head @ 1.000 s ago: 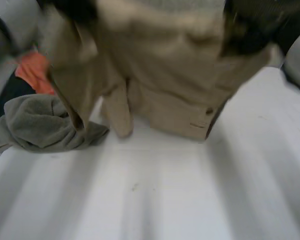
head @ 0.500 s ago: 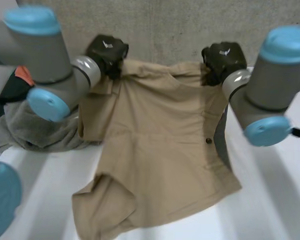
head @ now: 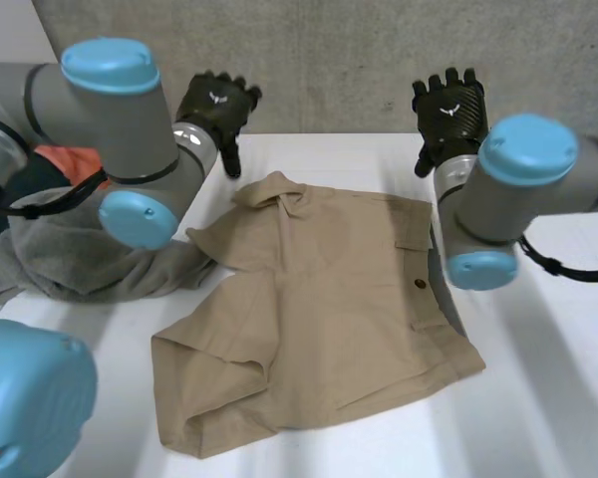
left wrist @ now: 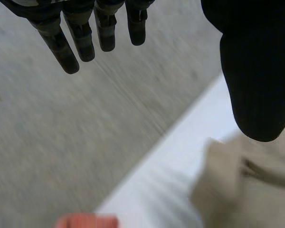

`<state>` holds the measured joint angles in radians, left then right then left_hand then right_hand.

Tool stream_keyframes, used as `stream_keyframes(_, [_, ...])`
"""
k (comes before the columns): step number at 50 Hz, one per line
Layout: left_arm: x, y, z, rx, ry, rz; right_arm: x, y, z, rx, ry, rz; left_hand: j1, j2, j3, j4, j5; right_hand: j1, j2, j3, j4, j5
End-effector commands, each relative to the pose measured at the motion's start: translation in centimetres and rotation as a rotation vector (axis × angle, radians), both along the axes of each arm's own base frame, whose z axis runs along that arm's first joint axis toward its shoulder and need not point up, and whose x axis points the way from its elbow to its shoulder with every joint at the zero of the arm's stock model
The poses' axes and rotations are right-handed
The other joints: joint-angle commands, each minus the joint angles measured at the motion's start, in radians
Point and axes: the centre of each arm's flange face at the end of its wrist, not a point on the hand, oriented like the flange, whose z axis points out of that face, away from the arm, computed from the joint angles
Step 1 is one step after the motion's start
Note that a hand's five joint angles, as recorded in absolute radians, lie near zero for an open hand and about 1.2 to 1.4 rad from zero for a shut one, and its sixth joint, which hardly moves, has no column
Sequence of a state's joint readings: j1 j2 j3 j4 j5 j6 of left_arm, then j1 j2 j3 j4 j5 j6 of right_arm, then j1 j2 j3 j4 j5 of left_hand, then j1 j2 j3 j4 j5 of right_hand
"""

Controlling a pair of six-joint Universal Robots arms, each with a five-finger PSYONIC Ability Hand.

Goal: Fold the laundry.

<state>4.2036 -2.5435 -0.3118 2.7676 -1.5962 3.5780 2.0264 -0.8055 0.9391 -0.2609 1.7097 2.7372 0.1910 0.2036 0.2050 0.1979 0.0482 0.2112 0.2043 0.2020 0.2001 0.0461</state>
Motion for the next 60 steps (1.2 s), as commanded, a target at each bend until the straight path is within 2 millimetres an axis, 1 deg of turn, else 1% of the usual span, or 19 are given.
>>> stream_keyframes(1, [2.4, 6.4, -0.6, 0.261, -0.129, -0.018, -2.1, 4.7, 1.0, 0.306, 0.073, 0.122, -0.017, -0.029, -0.030, -0.023, -0.048, -0.037, -0.030, -0.027, -0.026, -0.046])
stream_keyframes(2, [2.8, 7.9, -0.9, 0.313, -0.128, -0.040, -2.7, 5.8, 0.7, 0.385, 0.103, 0.144, -0.017, -0.029, -0.030, -0.023, -0.048, -0.037, -0.030, -0.027, -0.026, -0.046])
stream_keyframes(4, [3.0, 9.5, -1.4, 0.362, -0.124, -0.074, -3.3, 7.0, 0.3, 0.461, 0.133, 0.169, -0.017, -0.029, -0.030, -0.023, -0.048, -0.037, -0.030, -0.027, -0.026, -0.046])
stream_keyframes(5, [3.2, 11.0, -1.8, 0.400, -0.119, -0.103, -3.9, 8.3, -0.1, 0.538, 0.161, 0.193, -0.017, -0.029, -0.030, -0.023, -0.048, -0.037, -0.030, -0.027, -0.026, -0.046])
stream_keyframes(8, [3.9, 13.6, -2.3, 0.435, -0.113, -0.144, -5.0, 10.1, -0.8, 0.621, 0.197, 0.235, -0.017, -0.029, -0.030, -0.023, -0.048, -0.019, -0.012, -0.010, -0.008, -0.029])
stream_keyframes(9, [4.2, 14.6, -2.5, 0.431, -0.113, -0.153, -5.5, 10.9, -1.2, 0.641, 0.215, 0.267, -0.017, -0.029, -0.030, -0.023, -0.048, 0.062, 0.069, 0.072, 0.073, 0.053])
stream_keyframes(13, [5.4, 16.5, -2.5, 0.399, -0.106, -0.143, -6.5, 12.8, -2.1, 0.657, 0.272, 0.334, 0.037, 0.024, 0.023, 0.030, 0.005, 0.329, 0.336, 0.339, 0.340, 0.320])
stream_keyframes(20, [8.0, 19.0, -2.3, 0.364, -0.106, -0.113, -8.1, 16.1, -3.6, 0.647, 0.409, 0.436, 0.301, 0.288, 0.287, 0.294, 0.269, 0.430, 0.437, 0.439, 0.441, 0.421])
stream_keyframes(24, [9.2, 20.2, -3.0, 0.393, -0.131, -0.108, -8.8, 16.7, -4.7, 0.616, 0.465, 0.453, 0.445, 0.432, 0.431, 0.438, 0.413, 0.445, 0.452, 0.454, 0.456, 0.435])
stream_keyframes(29, [10.3, 21.4, -3.9, 0.429, -0.152, -0.127, -9.3, 16.9, -6.5, 0.555, 0.492, 0.451, 0.577, 0.564, 0.563, 0.570, 0.545, 0.492, 0.499, 0.501, 0.503, 0.482])
stream_keyframes(34, [11.0, 22.8, -4.6, 0.474, -0.162, -0.162, -9.3, 17.2, -8.3, 0.534, 0.499, 0.471, 0.586, 0.574, 0.572, 0.579, 0.554, 0.559, 0.566, 0.568, 0.570, 0.550])
stream_keyframes(40, [11.7, 23.6, -5.3, 0.510, -0.186, -0.177, -8.8, 16.7, -9.8, 0.476, 0.475, 0.489, 0.551, 0.538, 0.537, 0.544, 0.519, 0.879, 0.886, 0.888, 0.890, 0.869])
stream_keyframes(41, [11.8, 23.9, -5.4, 0.513, -0.192, -0.184, -8.6, 16.4, -10.2, 0.461, 0.473, 0.488, 0.522, 0.509, 0.508, 0.515, 0.490, 1.100, 1.107, 1.109, 1.111, 1.091])
stream_keyframes(42, [11.8, 24.0, -5.4, 0.514, -0.193, -0.188, -8.5, 16.2, -10.2, 0.446, 0.471, 0.484, 0.507, 0.494, 0.493, 0.500, 0.475, 1.184, 1.191, 1.193, 1.195, 1.175])
stream_keyframes(43, [11.9, 24.2, -5.4, 0.514, -0.195, -0.192, -8.4, 15.6, -10.0, 0.415, 0.459, 0.471, 0.504, 0.491, 0.490, 0.497, 0.472, 1.185, 1.192, 1.194, 1.196, 1.176])
stream_keyframes(47, [12.0, 24.5, -5.5, 0.515, -0.199, -0.189, -7.8, 14.9, -9.1, 0.365, 0.353, 0.440, 0.504, 0.491, 0.490, 0.497, 0.472, 1.185, 1.192, 1.194, 1.196, 1.176])
stream_keyframes(52, [12.3, 24.5, -5.3, 0.503, -0.191, -0.175, -6.1, 14.4, -5.6, 0.273, 0.228, 0.413, 0.492, 0.480, 0.478, 0.485, 0.461, 1.185, 1.192, 1.194, 1.196, 1.176])
stream_keyframes(54, [12.3, 24.5, -5.3, 0.501, -0.191, -0.171, -5.6, 13.9, -4.7, 0.273, 0.185, 0.395, 0.439, 0.427, 0.425, 0.433, 0.408, 1.185, 1.192, 1.194, 1.196, 1.176])
stream_keyframes(60, [11.9, 23.6, -5.4, 0.474, -0.178, -0.169, -3.8, 12.3, -5.5, 0.338, 0.109, 0.361, 0.369, 0.357, 0.355, 0.362, 0.337, 1.185, 1.192, 1.194, 1.196, 1.176])
